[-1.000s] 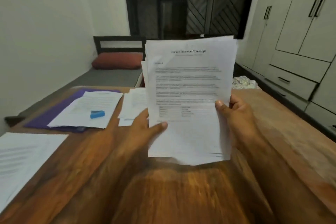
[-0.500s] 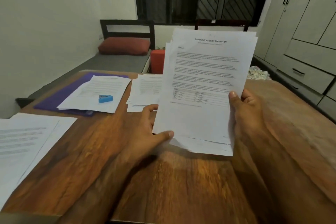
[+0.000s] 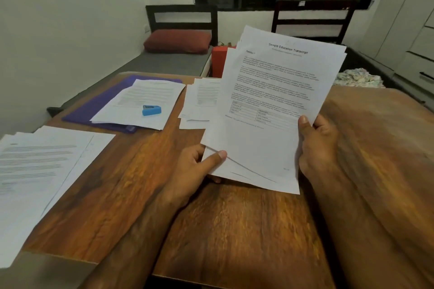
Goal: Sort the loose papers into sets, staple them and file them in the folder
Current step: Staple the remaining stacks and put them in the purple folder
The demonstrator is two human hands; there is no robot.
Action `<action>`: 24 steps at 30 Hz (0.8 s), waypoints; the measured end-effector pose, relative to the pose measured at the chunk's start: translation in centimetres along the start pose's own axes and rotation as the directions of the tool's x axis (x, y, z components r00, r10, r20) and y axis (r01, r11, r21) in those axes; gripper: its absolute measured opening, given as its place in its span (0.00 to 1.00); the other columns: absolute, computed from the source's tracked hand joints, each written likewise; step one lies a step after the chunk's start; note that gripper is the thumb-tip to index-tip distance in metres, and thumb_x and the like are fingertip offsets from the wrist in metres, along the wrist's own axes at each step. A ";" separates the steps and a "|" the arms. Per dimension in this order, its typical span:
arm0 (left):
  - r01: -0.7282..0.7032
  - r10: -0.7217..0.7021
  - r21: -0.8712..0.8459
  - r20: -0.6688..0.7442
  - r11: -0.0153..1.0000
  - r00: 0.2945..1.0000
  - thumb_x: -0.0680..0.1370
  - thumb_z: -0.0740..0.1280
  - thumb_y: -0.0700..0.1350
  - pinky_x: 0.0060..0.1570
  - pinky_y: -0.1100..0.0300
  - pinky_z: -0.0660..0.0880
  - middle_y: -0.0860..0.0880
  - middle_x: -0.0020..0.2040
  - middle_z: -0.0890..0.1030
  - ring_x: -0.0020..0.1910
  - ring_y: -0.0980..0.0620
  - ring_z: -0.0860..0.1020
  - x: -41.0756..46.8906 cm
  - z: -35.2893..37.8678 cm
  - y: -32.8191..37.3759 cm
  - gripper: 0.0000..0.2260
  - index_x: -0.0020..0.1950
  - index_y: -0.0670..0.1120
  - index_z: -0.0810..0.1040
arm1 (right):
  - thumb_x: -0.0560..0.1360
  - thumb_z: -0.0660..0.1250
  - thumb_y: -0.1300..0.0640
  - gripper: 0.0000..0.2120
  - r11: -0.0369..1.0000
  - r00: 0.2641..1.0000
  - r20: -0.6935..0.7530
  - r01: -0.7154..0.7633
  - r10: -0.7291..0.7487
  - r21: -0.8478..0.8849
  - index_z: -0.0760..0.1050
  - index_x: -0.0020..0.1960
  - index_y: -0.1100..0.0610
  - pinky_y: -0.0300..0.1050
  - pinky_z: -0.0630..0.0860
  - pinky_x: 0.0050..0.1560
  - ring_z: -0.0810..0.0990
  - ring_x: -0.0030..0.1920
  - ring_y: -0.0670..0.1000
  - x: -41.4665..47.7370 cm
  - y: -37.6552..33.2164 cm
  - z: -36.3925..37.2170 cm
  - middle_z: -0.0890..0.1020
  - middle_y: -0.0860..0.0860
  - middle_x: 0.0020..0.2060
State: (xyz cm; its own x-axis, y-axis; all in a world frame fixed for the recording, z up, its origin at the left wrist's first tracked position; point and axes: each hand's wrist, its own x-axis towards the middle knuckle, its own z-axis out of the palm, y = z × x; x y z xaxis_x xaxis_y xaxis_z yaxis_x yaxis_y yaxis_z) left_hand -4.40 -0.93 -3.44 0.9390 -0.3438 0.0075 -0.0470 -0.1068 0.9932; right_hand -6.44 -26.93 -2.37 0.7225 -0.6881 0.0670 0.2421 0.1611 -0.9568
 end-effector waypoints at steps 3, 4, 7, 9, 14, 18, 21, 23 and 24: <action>0.023 -0.025 -0.031 -0.050 0.999 0.998 0.81 0.70 0.42 0.29 0.57 0.81 0.44 0.48 0.87 0.43 0.44 0.86 0.3 -0.2 -0.3 0.08 0.53 0.36 0.79 | 0.86 0.61 0.63 0.13 0.999 0.999 0.016 -0.035 0.035 0.041 0.77 0.68 0.59 0.51 0.83 0.59 0.86 0.58 0.51 -0.1 1.6 -0.3 0.86 0.50 0.59; 0.032 -0.033 -0.029 -0.059 0.999 0.998 0.81 0.69 0.41 0.28 0.58 0.80 0.46 0.47 0.87 0.40 0.46 0.86 0.3 -0.3 -0.3 0.07 0.55 0.37 0.77 | 0.86 0.60 0.63 0.14 0.998 0.999 0.021 -0.044 0.043 0.044 0.77 0.68 0.59 0.51 0.83 0.59 0.86 0.58 0.51 -0.1 1.8 -0.4 0.86 0.50 0.59; 0.039 -0.040 -0.016 -0.078 0.999 0.996 0.81 0.70 0.37 0.25 0.58 0.78 0.47 0.51 0.86 0.32 0.49 0.83 0.2 -0.1 -0.4 0.16 0.65 0.46 0.70 | 0.86 0.60 0.65 0.15 0.999 0.999 0.038 -0.039 0.038 0.035 0.77 0.69 0.60 0.48 0.84 0.57 0.86 0.58 0.51 0.0 1.7 -0.9 0.86 0.50 0.59; 0.021 -0.020 0.014 -0.079 1.000 0.997 0.80 0.71 0.36 0.24 0.57 0.78 0.47 0.57 0.84 0.32 0.44 0.84 0.3 0.0 -0.6 0.25 0.71 0.51 0.66 | 0.86 0.59 0.65 0.15 0.999 0.998 0.046 -0.035 0.034 0.027 0.77 0.70 0.60 0.47 0.84 0.56 0.86 0.58 0.51 0.1 1.6 -1.1 0.86 0.50 0.59; -0.025 0.022 -0.024 -0.090 0.999 0.996 0.82 0.68 0.42 0.35 0.58 0.81 0.49 0.56 0.86 0.47 0.48 0.86 0.5 0.2 -0.5 0.13 0.66 0.48 0.75 | 0.85 0.60 0.65 0.15 0.999 0.997 0.058 -0.053 0.053 0.008 0.77 0.69 0.61 0.49 0.84 0.56 0.86 0.58 0.54 0.2 1.7 -1.4 0.86 0.52 0.59; -0.064 0.065 0.011 -0.123 0.998 0.990 0.83 0.68 0.45 0.46 0.65 0.81 0.56 0.52 0.86 0.50 0.60 0.84 1.4 0.3 1.1 0.08 0.62 0.50 0.78 | 0.86 0.60 0.63 0.13 0.998 0.994 0.102 -0.043 0.048 -0.045 0.78 0.67 0.58 0.51 0.85 0.55 0.87 0.56 0.53 -0.1 0.9 -1.0 0.87 0.51 0.57; -0.014 0.016 0.045 -0.046 0.999 0.999 0.83 0.68 0.49 0.38 0.71 0.78 0.66 0.49 0.80 0.45 0.64 0.82 3.0 0.1 3.5 0.11 0.62 0.60 0.71 | 0.86 0.61 0.60 0.11 0.996 0.986 0.164 -0.016 0.030 -0.086 0.79 0.65 0.56 0.59 0.83 0.57 0.88 0.53 0.54 -0.6 -1.0 -0.3 0.88 0.51 0.55; -0.016 0.018 0.031 -0.067 0.999 0.998 0.81 0.69 0.53 0.47 0.65 0.81 0.67 0.52 0.79 0.50 0.61 0.82 4.3 -0.3 5.4 0.12 0.58 0.68 0.69 | 0.86 0.61 0.57 0.11 0.998 0.978 0.210 -0.009 0.022 -0.066 0.78 0.65 0.55 0.59 0.84 0.53 0.88 0.52 0.56 -1.0 -3.2 0.5 0.88 0.51 0.55; -0.022 0.026 0.046 -0.096 0.999 0.995 0.78 0.70 0.56 0.54 0.57 0.82 0.65 0.56 0.80 0.54 0.57 0.82 5.1 -0.5 6.4 0.13 0.55 0.72 0.69 | 0.87 0.60 0.57 0.11 0.999 0.974 0.227 0.002 0.010 -0.054 0.78 0.65 0.54 0.55 0.85 0.48 0.88 0.51 0.56 -1.1 -4.5 0.8 0.88 0.51 0.54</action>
State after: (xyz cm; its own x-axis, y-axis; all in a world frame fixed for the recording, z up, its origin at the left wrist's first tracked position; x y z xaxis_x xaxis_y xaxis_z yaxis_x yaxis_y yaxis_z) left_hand 0.27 -2.89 3.00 0.9657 -0.2557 0.0447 -0.0833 -0.1422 0.9863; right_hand -7.77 -26.33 2.04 0.8531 -0.5078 0.1194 0.2081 0.1214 -0.9705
